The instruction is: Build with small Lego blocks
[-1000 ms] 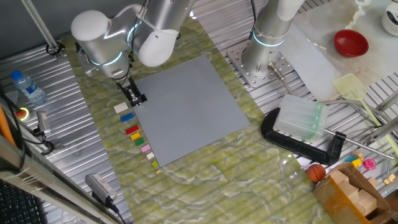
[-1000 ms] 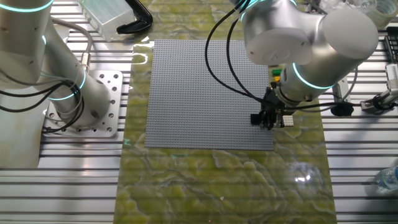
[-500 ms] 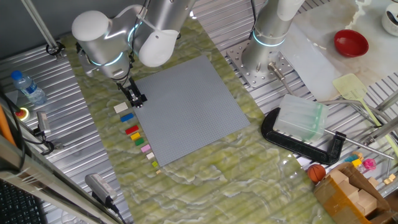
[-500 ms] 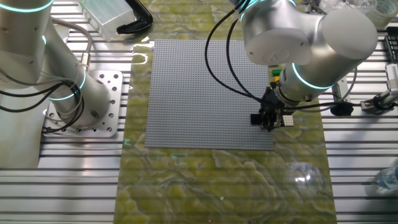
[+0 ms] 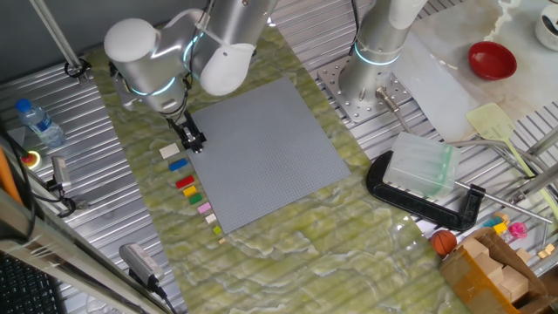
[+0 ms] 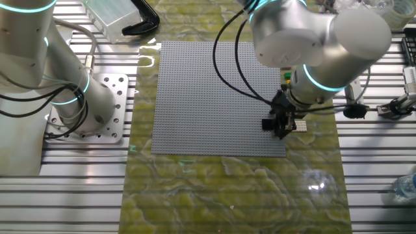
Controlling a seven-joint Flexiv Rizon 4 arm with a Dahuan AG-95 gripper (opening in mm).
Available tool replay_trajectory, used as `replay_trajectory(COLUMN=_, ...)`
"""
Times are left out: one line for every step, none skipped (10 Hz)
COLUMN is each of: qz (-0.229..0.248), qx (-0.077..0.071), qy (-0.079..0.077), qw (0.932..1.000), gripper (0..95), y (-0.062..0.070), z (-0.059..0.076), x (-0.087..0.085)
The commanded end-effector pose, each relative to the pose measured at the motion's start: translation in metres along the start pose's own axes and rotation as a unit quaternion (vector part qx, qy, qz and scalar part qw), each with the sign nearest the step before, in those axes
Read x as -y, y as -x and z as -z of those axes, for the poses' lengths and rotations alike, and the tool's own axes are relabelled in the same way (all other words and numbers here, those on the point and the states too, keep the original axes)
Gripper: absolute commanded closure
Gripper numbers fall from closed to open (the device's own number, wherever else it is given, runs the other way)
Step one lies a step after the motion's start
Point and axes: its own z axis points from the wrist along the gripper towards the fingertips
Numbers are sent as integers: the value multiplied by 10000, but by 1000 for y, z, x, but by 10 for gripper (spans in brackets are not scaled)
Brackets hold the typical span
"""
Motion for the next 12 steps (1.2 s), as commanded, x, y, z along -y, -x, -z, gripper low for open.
replay_trajectory(qz=-31, qx=8, qy=33, qw=10000, gripper=570, y=0, z=3, x=-2)
replay_trajectory(qz=-42, qx=9, qy=31, qw=10000, gripper=760, y=-1, z=5, x=-2)
replay_trajectory(qz=-63, qx=7, qy=28, qw=10000, gripper=950, y=-1, z=5, x=-2)
replay_trajectory(qz=-92, qx=2, qy=31, qw=10000, gripper=950, y=-2, z=7, x=-3)
replay_trajectory(qz=-100, qx=7, qy=25, qw=9999, gripper=950, y=-2, z=8, x=-3)
replay_trajectory(qz=-111, qx=10, qy=20, qw=9999, gripper=950, y=-3, z=9, x=-3)
replay_trajectory(qz=-109, qx=20, qy=12, qw=9999, gripper=950, y=-3, z=9, x=-3)
replay_trajectory(qz=-103, qx=50, qy=-13, qw=9999, gripper=950, y=-3, z=8, x=-3)
replay_trajectory(qz=-106, qx=57, qy=-29, qw=9999, gripper=950, y=-2, z=7, x=-2)
replay_trajectory(qz=-107, qx=41, qy=-39, qw=9999, gripper=950, y=-2, z=7, x=-2)
replay_trajectory(qz=-91, qx=31, qy=-66, qw=9999, gripper=950, y=-4, z=3, x=-1)
replay_trajectory(qz=-82, qx=41, qy=-64, qw=9999, gripper=950, y=-6, z=0, x=0)
